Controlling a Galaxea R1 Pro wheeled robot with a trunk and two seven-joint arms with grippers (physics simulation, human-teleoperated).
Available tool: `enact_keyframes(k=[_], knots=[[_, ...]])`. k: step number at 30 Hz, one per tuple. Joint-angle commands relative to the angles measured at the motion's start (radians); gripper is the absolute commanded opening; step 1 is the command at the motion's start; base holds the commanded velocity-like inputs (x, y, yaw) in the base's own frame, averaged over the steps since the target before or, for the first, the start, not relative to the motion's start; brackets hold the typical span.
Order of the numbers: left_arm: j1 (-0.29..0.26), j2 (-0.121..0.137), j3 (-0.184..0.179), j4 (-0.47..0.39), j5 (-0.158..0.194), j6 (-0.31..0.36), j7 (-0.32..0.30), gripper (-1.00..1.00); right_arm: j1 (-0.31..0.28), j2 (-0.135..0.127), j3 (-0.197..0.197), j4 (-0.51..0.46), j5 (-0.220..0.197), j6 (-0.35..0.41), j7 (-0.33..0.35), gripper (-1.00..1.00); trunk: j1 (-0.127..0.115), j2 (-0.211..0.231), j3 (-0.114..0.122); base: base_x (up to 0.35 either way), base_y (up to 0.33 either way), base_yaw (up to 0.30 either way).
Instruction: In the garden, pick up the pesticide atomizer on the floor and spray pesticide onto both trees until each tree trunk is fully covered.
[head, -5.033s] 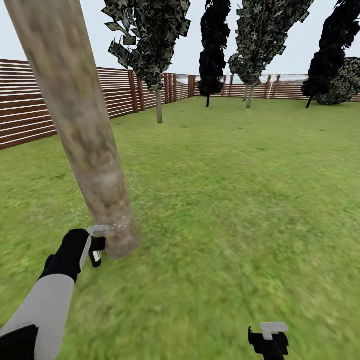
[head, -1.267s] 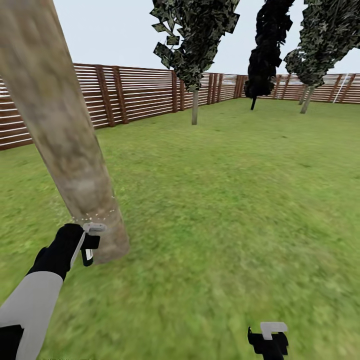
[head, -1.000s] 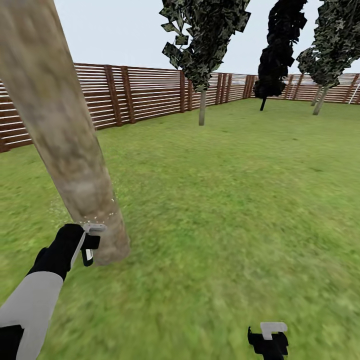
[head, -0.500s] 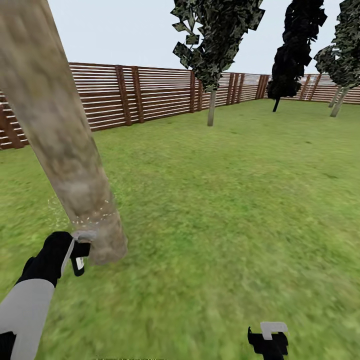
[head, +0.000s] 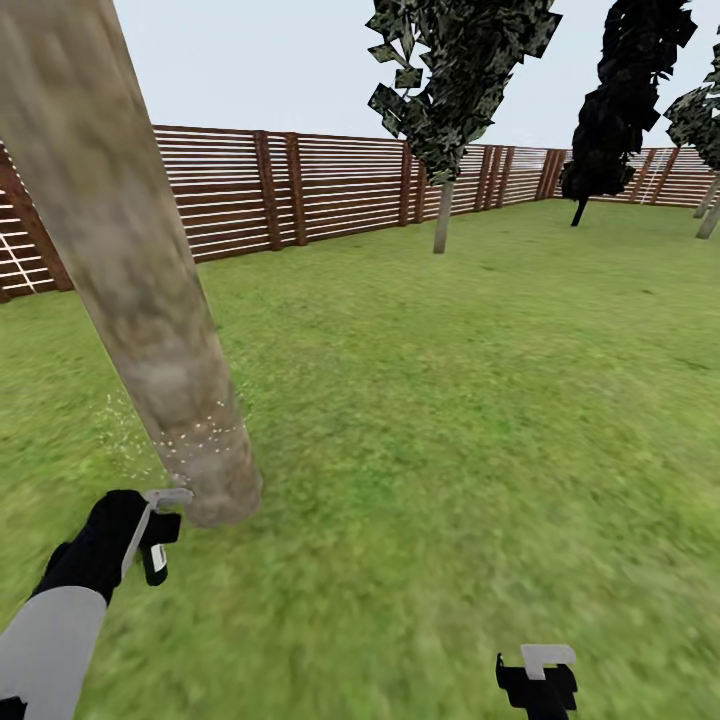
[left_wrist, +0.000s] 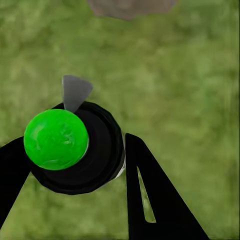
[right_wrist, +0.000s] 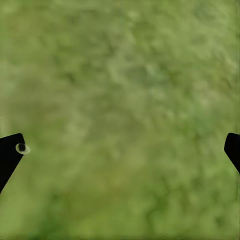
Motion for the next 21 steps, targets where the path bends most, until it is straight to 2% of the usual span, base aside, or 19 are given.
enact_keyframes(k=[1, 3, 6, 8, 14, 18, 21], knots=[[-0.001, -0.022, 0.002, -0.001, -0.022, 0.003, -0.007, -1.00, -0.001, 0.000, -0.007, 0.000, 0.011, -0.002, -0.004, 1.00, 0.000, 0.000, -0.001, 0.000, 0.000, 0.000], [-0.001, -0.032, 0.006, -0.001, -0.023, 0.003, -0.004, -1.00, -0.001, 0.000, -0.008, 0.000, 0.011, -0.002, -0.004, 1.00, 0.000, 0.000, -0.001, 0.000, 0.000, 0.000], [-0.001, -0.022, 0.009, -0.003, -0.023, 0.002, -0.002, -1.00, -0.001, 0.000, -0.008, 0.000, 0.011, -0.002, -0.004, 1.00, 0.000, 0.000, -0.001, 0.015, -0.010, 0.000], [0.000, -0.026, 0.008, -0.004, -0.022, 0.001, -0.002, -1.00, -0.001, 0.000, -0.008, 0.000, 0.011, -0.002, -0.004, 1.00, 0.000, 0.000, -0.001, 0.122, -0.140, 0.000], [0.000, -0.034, 0.012, -0.004, -0.022, -0.023, 0.002, -1.00, -0.001, 0.001, -0.008, 0.000, 0.011, -0.002, -0.004, 1.00, 0.000, 0.000, -0.001, 0.159, -0.219, 0.000], [0.000, -0.033, 0.009, -0.007, -0.022, -0.025, 0.003, -1.00, -0.001, 0.002, -0.007, 0.000, 0.011, -0.002, -0.004, 1.00, 0.000, 0.000, -0.001, 0.021, -0.268, 0.007], [0.000, -0.032, 0.010, -0.007, -0.022, -0.025, 0.003, -1.00, -0.001, 0.002, -0.007, 0.000, 0.011, -0.002, -0.004, 1.00, 0.000, 0.000, -0.001, 0.001, -0.272, 0.203]])
